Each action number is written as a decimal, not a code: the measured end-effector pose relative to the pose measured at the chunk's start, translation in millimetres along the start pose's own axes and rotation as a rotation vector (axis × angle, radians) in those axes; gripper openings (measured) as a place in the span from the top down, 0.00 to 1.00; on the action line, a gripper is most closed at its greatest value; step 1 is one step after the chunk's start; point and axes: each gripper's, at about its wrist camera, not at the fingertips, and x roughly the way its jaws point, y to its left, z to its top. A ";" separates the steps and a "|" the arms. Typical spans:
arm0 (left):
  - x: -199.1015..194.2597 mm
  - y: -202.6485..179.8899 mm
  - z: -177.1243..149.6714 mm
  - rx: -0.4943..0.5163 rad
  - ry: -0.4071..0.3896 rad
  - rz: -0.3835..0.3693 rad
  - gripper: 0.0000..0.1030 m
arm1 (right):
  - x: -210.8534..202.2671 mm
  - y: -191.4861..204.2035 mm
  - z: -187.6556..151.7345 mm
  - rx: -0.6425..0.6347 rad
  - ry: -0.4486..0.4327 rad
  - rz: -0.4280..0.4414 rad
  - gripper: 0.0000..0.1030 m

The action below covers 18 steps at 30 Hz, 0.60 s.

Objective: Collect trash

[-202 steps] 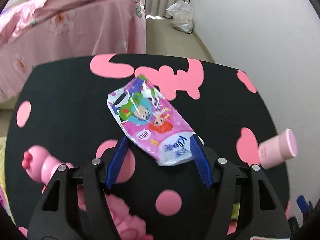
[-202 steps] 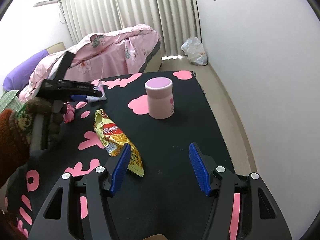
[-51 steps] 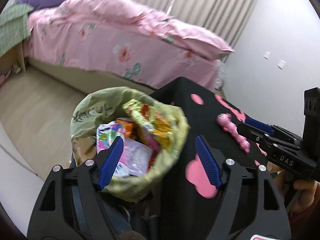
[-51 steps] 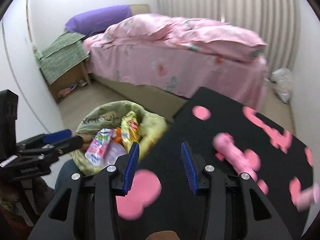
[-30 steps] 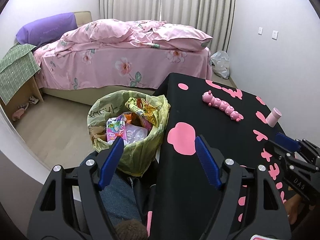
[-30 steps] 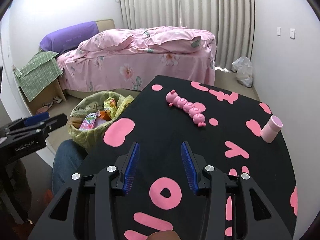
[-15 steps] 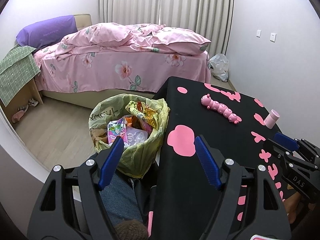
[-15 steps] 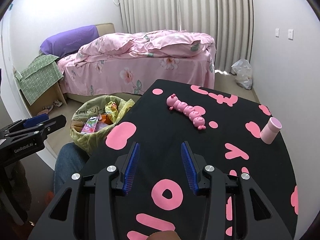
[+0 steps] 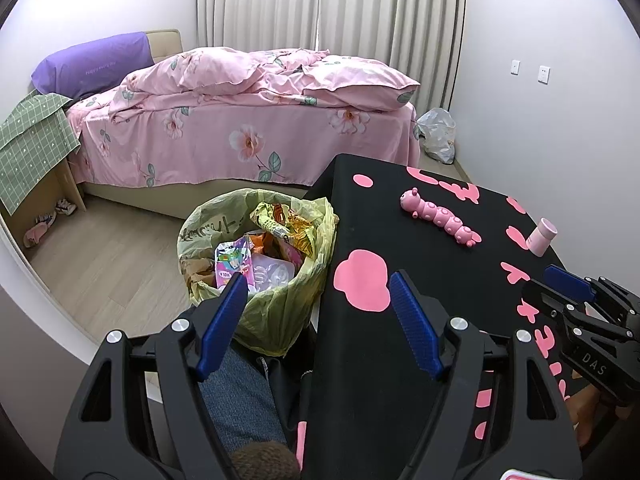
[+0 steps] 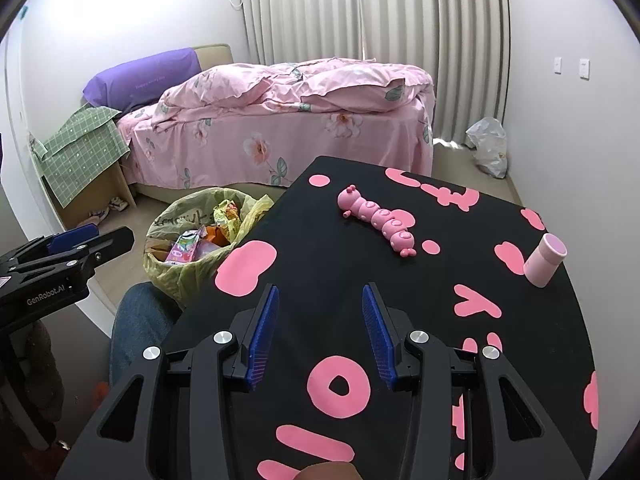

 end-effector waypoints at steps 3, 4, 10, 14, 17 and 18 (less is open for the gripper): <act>-0.6 -0.1 -0.5 0.004 0.003 0.000 0.32 | 0.2 0.1 0.0 0.002 0.001 0.002 0.60; -0.5 -0.1 -1.0 0.005 0.002 0.001 0.32 | 0.1 0.0 0.4 0.001 0.001 0.003 0.60; -1.9 -0.4 -3.7 0.010 0.000 -0.002 0.32 | 0.4 0.7 -1.4 0.002 0.001 0.000 0.60; -0.9 0.8 -3.5 0.010 0.000 -0.002 0.32 | 0.5 1.3 -2.9 0.001 -0.004 0.001 0.60; -0.9 0.8 -3.8 0.011 0.000 -0.003 0.32 | 0.8 0.9 -2.9 0.003 -0.003 0.003 0.60; -0.9 0.6 -3.8 0.011 0.001 -0.003 0.32 | 0.8 0.9 -3.0 0.002 -0.003 0.002 0.60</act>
